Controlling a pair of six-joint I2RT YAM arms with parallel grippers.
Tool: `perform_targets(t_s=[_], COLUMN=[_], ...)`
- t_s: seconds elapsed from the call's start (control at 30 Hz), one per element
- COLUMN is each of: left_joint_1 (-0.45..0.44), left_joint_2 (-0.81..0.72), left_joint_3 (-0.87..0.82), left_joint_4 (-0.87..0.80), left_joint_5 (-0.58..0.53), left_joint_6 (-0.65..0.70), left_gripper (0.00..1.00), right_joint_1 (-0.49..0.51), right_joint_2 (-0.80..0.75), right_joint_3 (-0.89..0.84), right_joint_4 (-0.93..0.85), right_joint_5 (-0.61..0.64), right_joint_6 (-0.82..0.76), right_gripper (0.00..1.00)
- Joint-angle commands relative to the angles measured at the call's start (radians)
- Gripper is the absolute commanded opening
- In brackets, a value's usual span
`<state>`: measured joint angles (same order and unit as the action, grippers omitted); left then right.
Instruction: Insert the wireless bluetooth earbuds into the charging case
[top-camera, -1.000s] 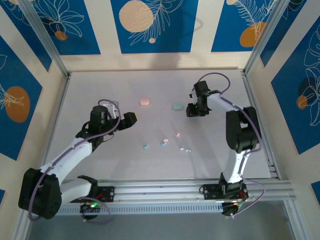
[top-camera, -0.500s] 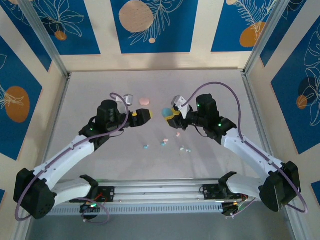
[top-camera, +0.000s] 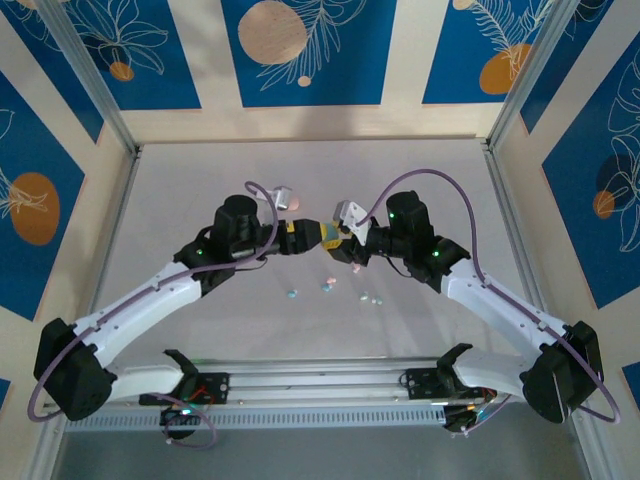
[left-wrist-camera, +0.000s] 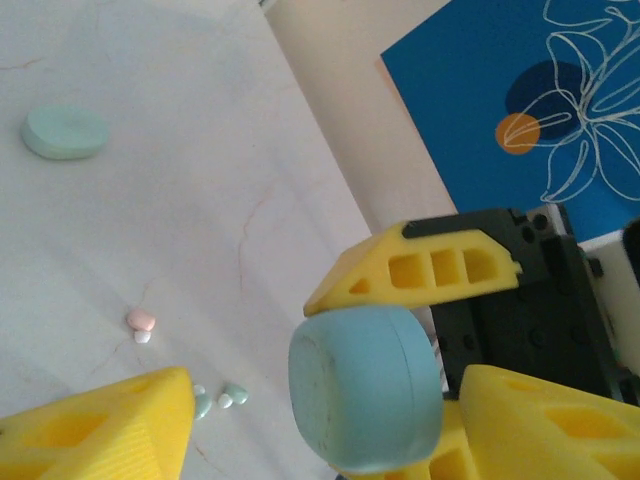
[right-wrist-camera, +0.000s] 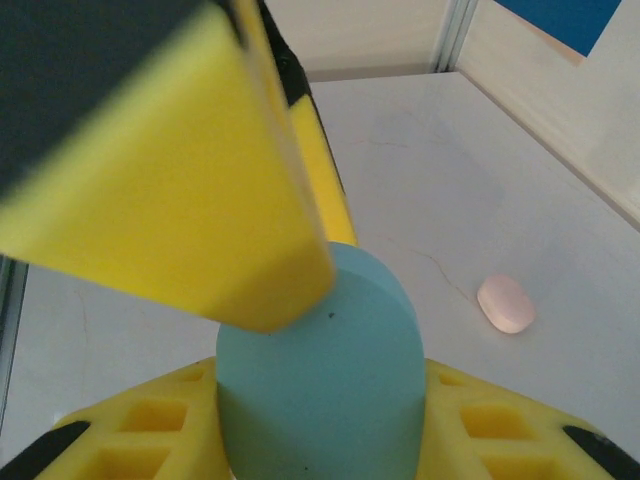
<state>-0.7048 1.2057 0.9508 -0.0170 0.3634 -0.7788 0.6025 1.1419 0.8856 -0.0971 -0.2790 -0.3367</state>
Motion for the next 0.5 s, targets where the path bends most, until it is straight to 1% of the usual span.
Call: perform_targets(t_s=[0.0,0.03,0.13,0.2,0.27,0.37,0.47], left_joint_1=[-0.022,-0.024,-0.026,-0.028,-0.028,-0.03,-0.033], left_joint_2=[0.02,0.026,0.04,0.039,0.036,0.034,0.037], left_joint_3=[0.06,0.067,0.075,0.075,0.076,0.079,0.087], left_joint_4=[-0.035,-0.042,-0.043,-0.049,-0.064,-0.075,-0.085], left_joint_5=[-0.037,-0.041,-0.033,-0.03,-0.033,-0.021,-0.017], left_joint_6=[0.018,0.016,0.013,0.005,-0.004,-0.013,-0.023], left_gripper=[0.64,0.61,0.48,0.43,0.42,0.43,0.38], right_joint_1=[0.012,0.016,0.027,0.033,0.038,0.049,0.06], right_joint_2=[-0.021,-0.021,-0.022,-0.025,-0.028,-0.034,-0.042], right_joint_3=[0.034,0.037,0.04,0.036,0.036,0.039,0.035], right_joint_4=[0.004,0.001,0.005,0.016,0.02,0.009,0.014], right_joint_5=[-0.029,-0.029,0.001,0.041,0.081,0.101,0.115], right_joint_6=[-0.027,-0.027,-0.028,-0.026,-0.022,-0.03,-0.033], right_gripper=[0.32,0.32,0.33,0.33,0.33,0.33,0.34])
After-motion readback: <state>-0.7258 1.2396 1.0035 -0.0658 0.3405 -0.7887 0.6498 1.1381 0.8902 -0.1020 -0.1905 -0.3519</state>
